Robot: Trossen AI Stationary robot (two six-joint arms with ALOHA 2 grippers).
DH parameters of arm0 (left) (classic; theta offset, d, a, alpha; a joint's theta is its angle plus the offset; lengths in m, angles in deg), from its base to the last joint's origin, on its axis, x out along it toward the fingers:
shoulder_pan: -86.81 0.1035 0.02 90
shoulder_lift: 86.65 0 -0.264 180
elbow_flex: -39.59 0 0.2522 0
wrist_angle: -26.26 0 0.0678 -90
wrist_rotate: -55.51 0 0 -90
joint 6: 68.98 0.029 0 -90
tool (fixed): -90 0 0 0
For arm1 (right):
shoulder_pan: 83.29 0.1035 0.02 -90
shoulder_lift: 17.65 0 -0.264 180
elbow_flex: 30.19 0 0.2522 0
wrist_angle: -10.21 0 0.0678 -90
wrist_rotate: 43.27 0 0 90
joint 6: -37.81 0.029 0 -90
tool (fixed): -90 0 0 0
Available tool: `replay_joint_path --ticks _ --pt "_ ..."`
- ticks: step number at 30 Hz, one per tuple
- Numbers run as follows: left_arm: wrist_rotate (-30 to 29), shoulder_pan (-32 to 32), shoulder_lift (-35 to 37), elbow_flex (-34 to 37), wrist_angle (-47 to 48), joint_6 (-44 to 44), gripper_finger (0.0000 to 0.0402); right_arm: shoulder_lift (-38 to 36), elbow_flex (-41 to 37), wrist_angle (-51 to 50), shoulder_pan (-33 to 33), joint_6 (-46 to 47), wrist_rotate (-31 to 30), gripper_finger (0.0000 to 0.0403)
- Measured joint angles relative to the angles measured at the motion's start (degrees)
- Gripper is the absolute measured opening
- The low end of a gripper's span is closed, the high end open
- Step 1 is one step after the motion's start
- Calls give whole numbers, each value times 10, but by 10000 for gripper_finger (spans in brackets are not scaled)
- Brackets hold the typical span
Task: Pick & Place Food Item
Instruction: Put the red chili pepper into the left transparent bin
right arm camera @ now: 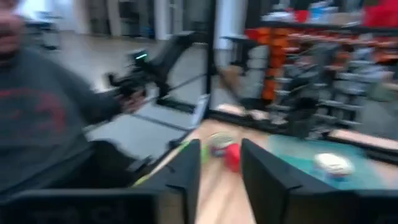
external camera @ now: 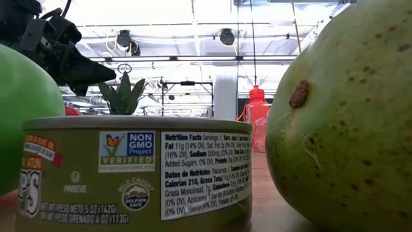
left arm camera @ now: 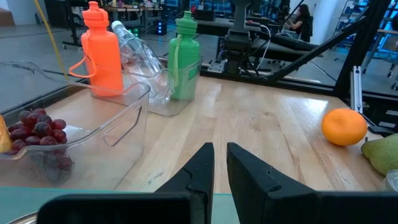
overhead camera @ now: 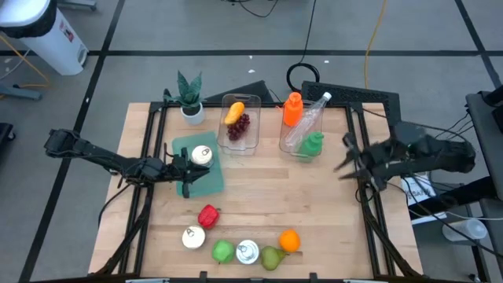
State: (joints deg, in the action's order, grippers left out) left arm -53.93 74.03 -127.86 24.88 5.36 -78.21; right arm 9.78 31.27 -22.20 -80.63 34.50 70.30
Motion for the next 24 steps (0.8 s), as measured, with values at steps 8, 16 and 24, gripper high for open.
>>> replay_joint_path --ticks 8,16,24 --pt "0 0 0 -1 1 -6 49 -85 -262 215 41 42 21 7" --pt "-65 -47 -46 -192 229 7 49 -83 -348 335 37 46 5 4" --pt "-42 -108 -210 -523 678 -213 49 -83 -348 320 37 52 5 2"
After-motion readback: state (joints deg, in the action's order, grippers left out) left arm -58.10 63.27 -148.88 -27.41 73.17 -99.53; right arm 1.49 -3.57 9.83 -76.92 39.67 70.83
